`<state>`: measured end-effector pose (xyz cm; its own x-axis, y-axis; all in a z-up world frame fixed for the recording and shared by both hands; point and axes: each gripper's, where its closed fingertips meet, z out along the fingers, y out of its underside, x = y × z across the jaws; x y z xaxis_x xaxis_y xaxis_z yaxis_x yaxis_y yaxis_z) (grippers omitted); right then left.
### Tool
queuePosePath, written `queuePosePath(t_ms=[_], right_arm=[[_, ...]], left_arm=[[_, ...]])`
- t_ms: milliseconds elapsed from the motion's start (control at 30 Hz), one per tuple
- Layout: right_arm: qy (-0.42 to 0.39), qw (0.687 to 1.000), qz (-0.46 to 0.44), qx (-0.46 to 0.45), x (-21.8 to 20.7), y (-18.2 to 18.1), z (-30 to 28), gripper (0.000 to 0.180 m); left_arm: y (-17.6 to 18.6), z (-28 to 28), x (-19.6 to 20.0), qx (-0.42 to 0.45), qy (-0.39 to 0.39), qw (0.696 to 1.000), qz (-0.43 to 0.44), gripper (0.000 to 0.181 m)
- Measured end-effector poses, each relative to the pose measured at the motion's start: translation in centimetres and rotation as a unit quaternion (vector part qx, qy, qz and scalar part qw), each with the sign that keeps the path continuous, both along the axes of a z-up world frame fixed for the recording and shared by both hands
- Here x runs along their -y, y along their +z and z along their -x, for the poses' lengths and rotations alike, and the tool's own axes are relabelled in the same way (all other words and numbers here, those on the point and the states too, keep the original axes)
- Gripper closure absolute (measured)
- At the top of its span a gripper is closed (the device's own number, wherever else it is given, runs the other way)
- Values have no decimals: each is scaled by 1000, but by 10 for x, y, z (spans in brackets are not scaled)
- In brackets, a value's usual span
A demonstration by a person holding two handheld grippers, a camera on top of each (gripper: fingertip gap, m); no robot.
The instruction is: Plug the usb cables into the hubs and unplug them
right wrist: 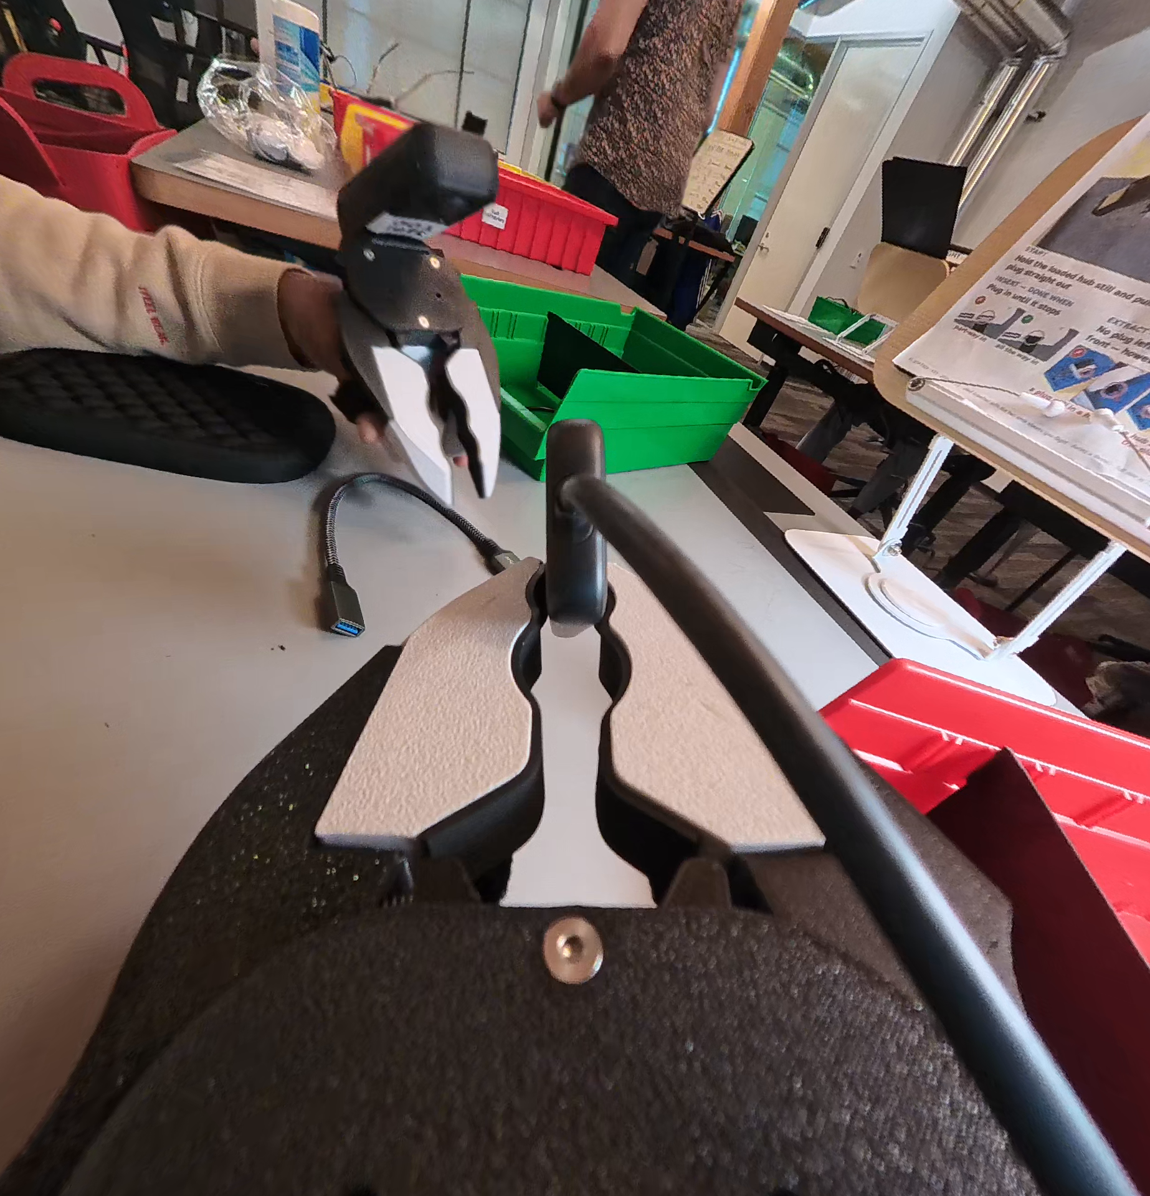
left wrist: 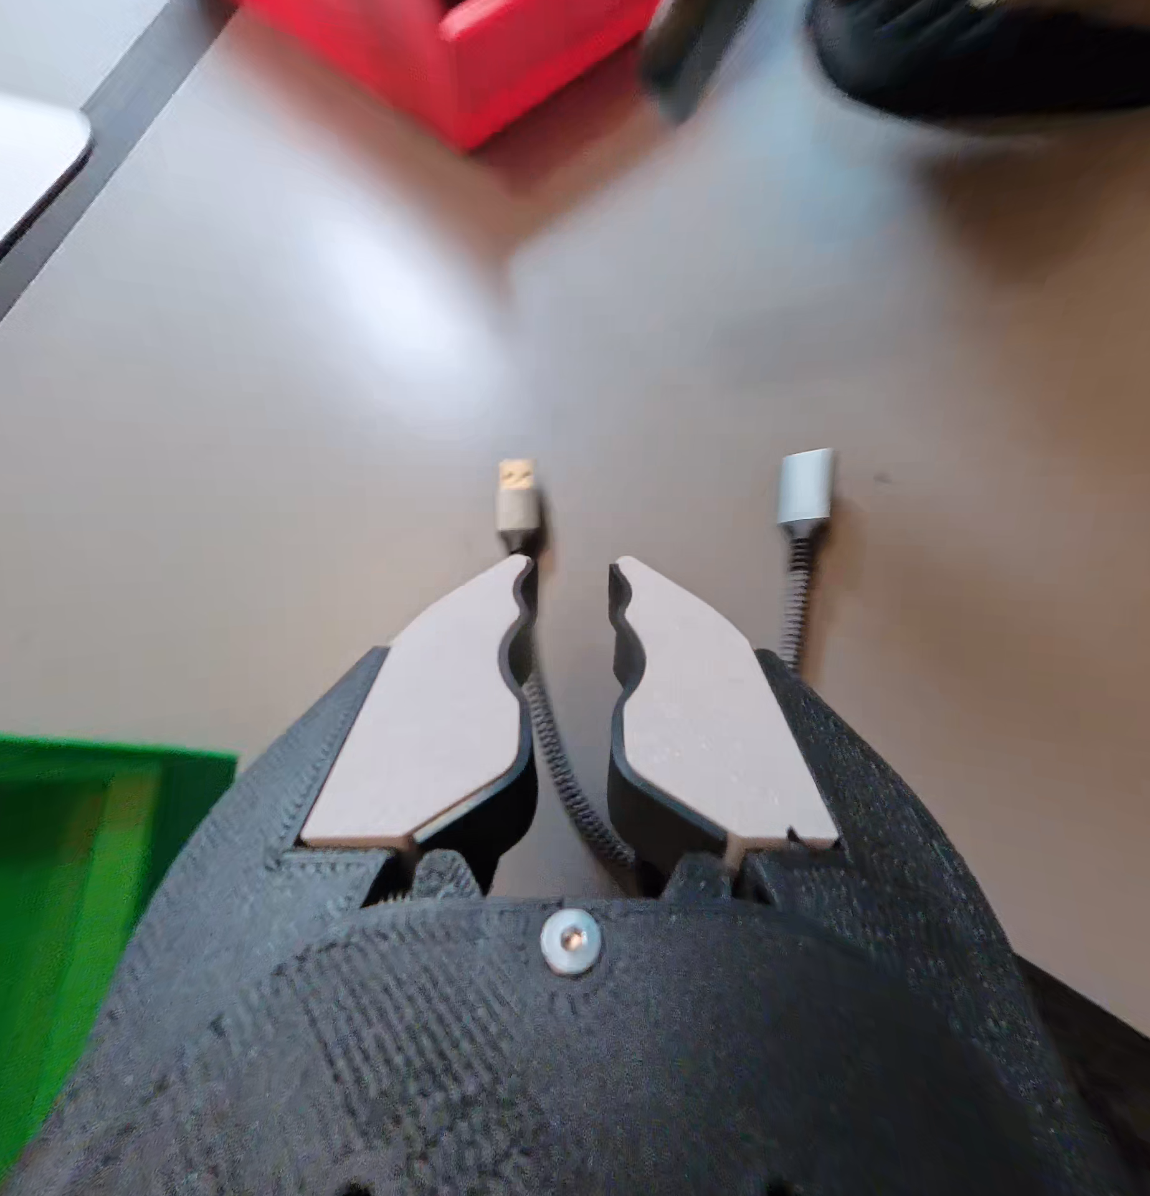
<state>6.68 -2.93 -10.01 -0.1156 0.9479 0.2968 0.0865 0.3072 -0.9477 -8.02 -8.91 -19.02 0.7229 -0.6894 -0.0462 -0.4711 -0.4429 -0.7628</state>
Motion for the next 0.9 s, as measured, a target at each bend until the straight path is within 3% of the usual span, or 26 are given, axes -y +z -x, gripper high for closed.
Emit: queuePosePath(t_ms=[33, 167, 267, 500, 733, 900], right_arm=[[0, 1000, 1, 1, 0, -1, 0, 169], [4, 1000, 5, 6, 1, -3, 2, 168], [5, 1000, 5, 7, 2, -4, 2, 174], [11, 999, -32, 24, 7, -12, 4, 169], [29, 990, -127, 45, 26, -24, 10, 174], [29, 974, -216, 63, 36, -36, 17, 171]], left_arm=[[-7, 6, -6, -18, 25, 1000, 5, 160], [-30, 12, -20, -63, 50, 997, 21, 159], [-33, 5, -26, -47, 42, 997, 36, 161], [-34, -10, -20, -40, -4, 997, 68, 171], [15, -65, 13, 143, -97, 978, 119, 171], [32, -83, 20, 185, -121, 961, 166, 171]])
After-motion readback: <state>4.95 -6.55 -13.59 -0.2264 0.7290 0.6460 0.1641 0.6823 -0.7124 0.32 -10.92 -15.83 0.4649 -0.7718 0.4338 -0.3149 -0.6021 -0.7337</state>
